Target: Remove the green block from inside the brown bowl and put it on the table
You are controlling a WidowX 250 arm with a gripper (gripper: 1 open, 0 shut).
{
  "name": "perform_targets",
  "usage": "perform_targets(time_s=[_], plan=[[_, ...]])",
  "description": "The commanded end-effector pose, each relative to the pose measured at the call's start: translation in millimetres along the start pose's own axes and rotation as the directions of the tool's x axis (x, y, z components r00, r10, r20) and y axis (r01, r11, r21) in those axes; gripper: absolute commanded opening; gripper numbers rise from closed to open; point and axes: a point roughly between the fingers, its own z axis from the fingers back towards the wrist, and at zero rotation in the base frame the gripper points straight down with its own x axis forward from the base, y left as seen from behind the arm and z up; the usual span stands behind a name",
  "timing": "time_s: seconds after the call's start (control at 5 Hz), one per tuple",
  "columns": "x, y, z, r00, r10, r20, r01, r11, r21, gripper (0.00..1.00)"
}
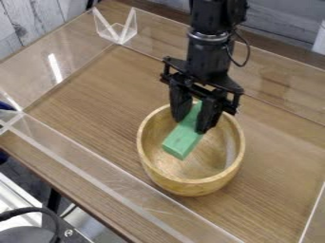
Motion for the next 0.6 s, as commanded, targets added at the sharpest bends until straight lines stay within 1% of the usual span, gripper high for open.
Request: perform_targets(time_s=[0.0,0.4], plan=[[7.1,1.6,11.9,0.998,0.004,0.056,-0.004,1.000,-0.001,0.00],[8.8,1.4,7.8,0.999,0.001,0.052,-0.001,1.000,-0.005,0.00]])
